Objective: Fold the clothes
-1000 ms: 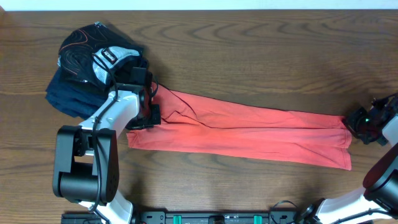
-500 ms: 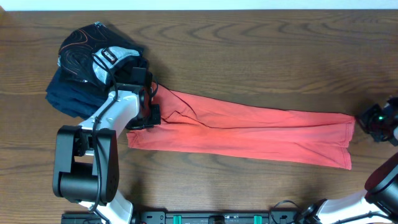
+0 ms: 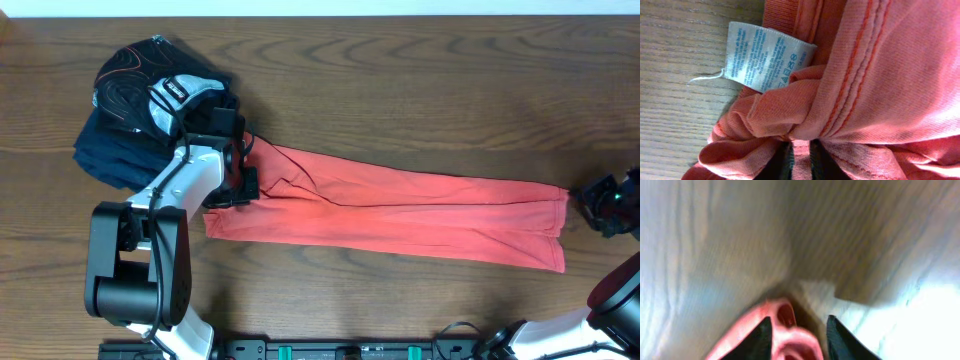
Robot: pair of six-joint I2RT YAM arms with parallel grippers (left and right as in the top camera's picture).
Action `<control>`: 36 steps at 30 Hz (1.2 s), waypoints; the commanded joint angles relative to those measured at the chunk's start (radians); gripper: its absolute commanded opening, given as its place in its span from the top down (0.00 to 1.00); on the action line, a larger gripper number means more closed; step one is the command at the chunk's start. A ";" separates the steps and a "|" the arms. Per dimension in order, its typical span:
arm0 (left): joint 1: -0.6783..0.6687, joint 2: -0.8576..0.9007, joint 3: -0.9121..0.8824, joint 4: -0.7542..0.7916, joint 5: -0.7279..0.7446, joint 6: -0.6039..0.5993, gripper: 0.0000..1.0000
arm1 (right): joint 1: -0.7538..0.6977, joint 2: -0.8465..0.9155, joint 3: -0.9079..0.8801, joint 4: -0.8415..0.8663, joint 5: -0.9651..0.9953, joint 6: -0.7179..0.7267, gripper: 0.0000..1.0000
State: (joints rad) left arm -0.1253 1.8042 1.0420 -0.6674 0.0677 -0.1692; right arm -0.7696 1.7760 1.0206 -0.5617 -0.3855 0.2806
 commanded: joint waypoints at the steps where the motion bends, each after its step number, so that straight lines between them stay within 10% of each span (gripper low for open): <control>1: 0.018 0.035 -0.027 0.000 -0.045 -0.008 0.83 | -0.007 -0.020 0.016 -0.069 -0.086 -0.027 0.74; 13: 0.018 -0.010 0.029 -0.083 0.004 0.019 0.73 | -0.044 -0.096 0.016 -0.164 -0.285 -0.073 0.82; 23: 0.018 -0.093 0.039 -0.101 0.004 0.018 0.58 | 0.019 -0.135 -0.019 -0.253 -0.047 0.029 0.85; 36: 0.018 -0.192 0.040 -0.102 0.164 0.018 0.49 | 0.187 -0.060 -0.324 0.172 0.250 0.398 0.99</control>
State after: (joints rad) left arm -0.1127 1.6512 1.0592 -0.7635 0.1833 -0.1551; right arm -0.6193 1.6470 0.7708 -0.4393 -0.2882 0.5438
